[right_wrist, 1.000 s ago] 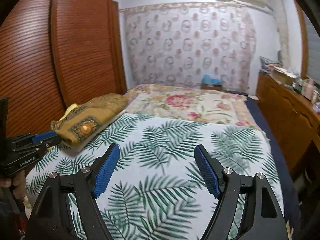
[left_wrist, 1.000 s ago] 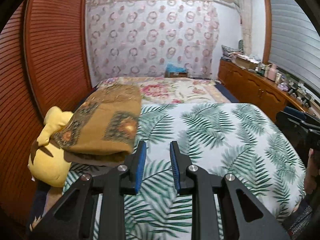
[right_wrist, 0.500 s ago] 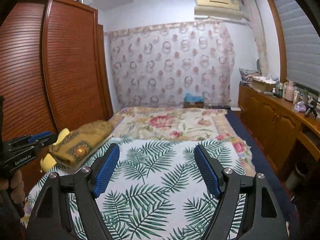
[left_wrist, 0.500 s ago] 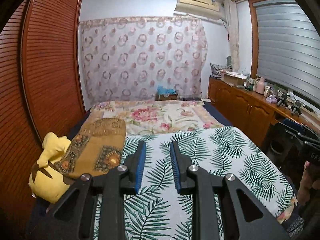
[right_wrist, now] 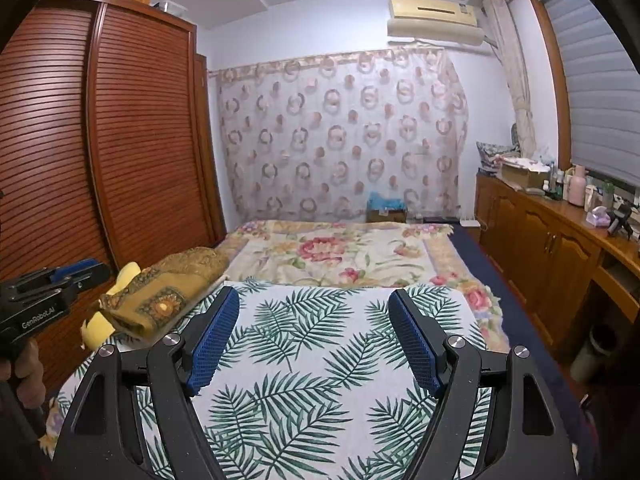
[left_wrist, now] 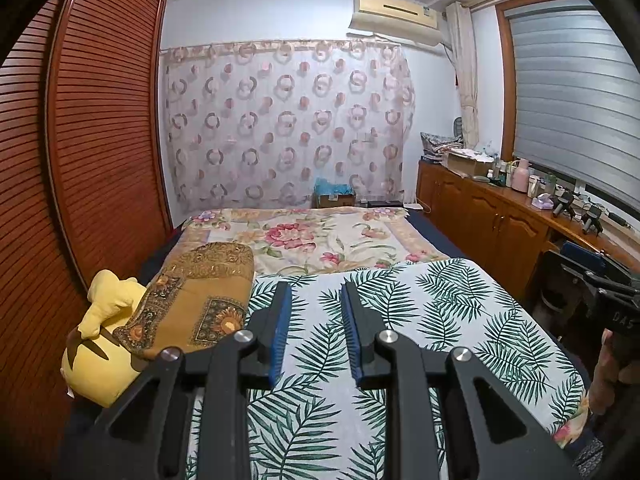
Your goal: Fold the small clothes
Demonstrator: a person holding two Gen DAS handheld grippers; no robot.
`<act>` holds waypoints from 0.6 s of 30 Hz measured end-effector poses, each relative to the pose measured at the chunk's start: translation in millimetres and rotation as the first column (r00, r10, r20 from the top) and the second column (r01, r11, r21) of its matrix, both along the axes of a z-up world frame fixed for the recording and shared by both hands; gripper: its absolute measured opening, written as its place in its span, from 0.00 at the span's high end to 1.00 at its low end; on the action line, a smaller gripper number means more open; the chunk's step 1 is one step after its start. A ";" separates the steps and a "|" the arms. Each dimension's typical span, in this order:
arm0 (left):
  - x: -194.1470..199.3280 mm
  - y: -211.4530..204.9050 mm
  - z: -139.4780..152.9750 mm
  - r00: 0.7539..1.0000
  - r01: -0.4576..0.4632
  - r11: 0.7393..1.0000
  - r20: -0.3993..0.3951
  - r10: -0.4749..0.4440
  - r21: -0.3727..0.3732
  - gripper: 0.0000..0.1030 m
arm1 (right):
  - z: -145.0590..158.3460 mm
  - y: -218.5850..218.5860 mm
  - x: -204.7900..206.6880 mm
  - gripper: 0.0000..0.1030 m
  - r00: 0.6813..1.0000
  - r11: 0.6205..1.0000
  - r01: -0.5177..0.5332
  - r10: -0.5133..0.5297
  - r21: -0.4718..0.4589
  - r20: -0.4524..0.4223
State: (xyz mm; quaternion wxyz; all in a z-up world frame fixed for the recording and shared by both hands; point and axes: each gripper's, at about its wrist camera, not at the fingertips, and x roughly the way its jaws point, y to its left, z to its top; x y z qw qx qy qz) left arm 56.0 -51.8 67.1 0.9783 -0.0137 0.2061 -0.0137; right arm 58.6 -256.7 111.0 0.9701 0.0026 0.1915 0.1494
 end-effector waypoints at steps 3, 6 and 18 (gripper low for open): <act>-1.3 0.9 -0.7 1.000 -0.002 1.000 0.000 0.002 0.001 0.77 | 0.3 0.1 0.3 0.23 1.000 1.000 0.001 -0.001 0.001 0.000; -2.1 1.0 -0.3 1.000 -0.002 1.000 0.000 0.002 0.001 0.77 | 0.6 0.3 0.0 0.23 1.000 1.000 0.001 -0.001 0.000 -0.001; -2.2 4.5 -2.1 1.000 -0.005 1.000 -0.001 0.005 0.002 0.77 | 1.2 -0.6 -0.3 0.23 1.000 1.000 0.000 0.000 0.000 -0.001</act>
